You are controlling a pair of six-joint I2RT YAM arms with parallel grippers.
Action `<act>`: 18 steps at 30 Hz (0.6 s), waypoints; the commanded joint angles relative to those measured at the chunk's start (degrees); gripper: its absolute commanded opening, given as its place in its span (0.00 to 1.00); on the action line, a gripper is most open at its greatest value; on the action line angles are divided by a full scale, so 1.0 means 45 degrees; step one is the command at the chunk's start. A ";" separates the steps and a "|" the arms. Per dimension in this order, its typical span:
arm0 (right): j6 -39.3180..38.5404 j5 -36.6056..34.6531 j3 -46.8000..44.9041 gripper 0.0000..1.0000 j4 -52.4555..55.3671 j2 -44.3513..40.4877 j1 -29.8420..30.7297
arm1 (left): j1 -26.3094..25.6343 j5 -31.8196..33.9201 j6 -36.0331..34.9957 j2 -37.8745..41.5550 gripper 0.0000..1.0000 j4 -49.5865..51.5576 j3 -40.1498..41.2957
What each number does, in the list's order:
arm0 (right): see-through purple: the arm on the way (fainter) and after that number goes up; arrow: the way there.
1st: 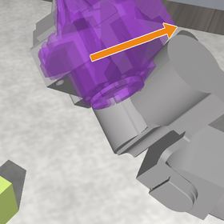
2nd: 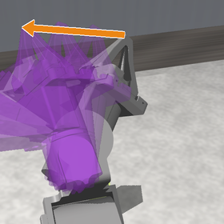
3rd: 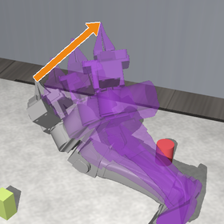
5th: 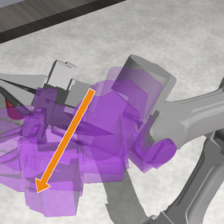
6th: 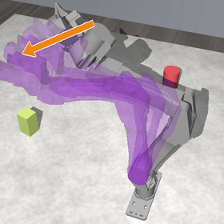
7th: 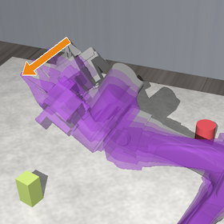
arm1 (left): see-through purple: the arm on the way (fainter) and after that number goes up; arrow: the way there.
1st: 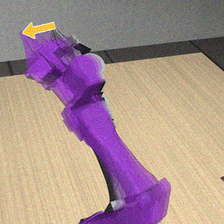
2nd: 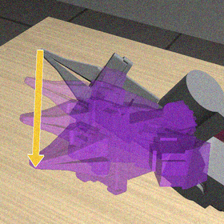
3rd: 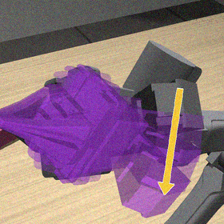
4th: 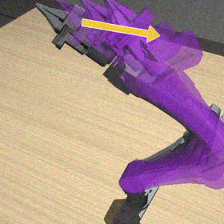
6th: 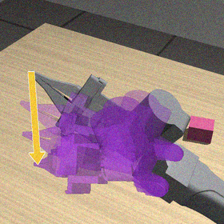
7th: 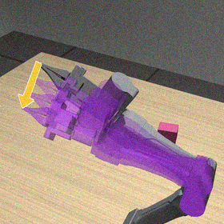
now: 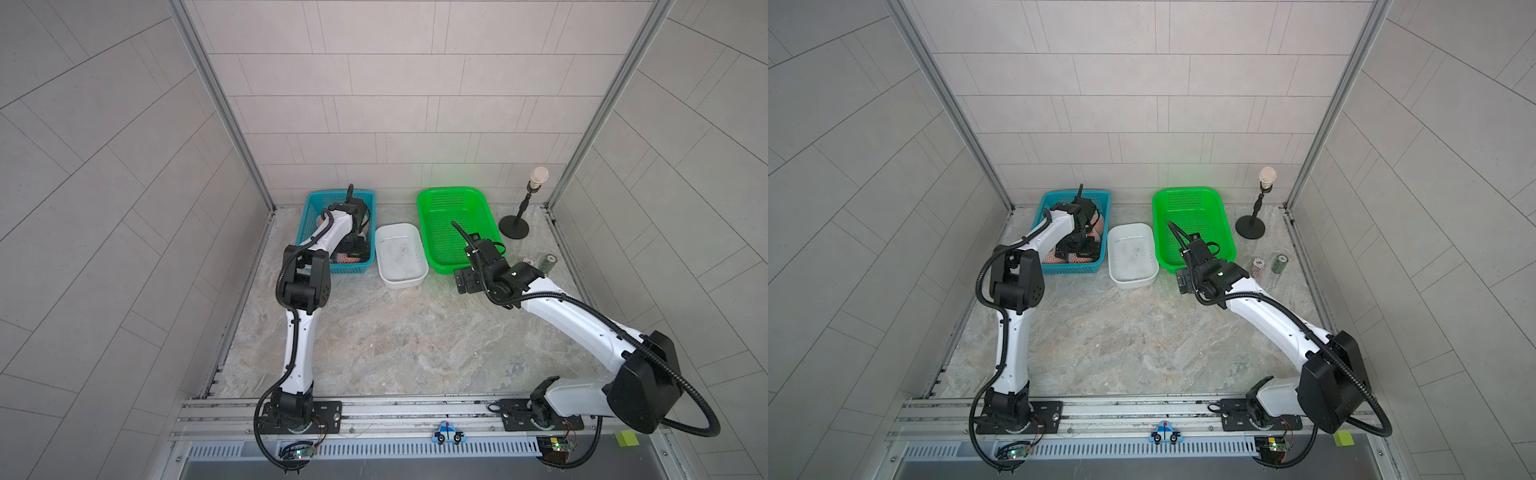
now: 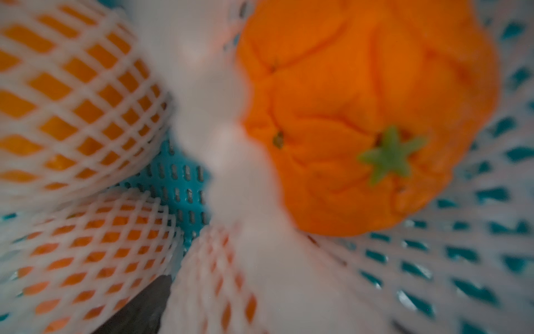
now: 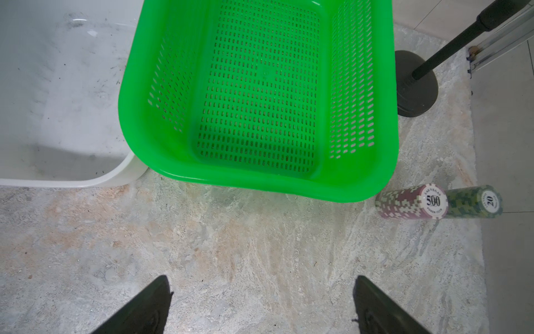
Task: Remove foam nets from oranges
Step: Pick up the orange from the basket.
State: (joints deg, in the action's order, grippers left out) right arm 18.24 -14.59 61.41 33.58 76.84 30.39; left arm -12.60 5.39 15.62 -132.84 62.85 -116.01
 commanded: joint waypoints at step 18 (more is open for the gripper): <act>-0.0059 -0.0284 0.0006 1.00 0.0095 -0.0348 0.0049 | 0.0080 0.0501 -0.0014 0.0606 0.72 0.0852 -0.0373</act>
State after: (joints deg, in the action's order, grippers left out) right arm 18.22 -14.63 61.41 33.65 76.34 30.39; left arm -12.49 6.52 15.53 -133.51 64.03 -116.03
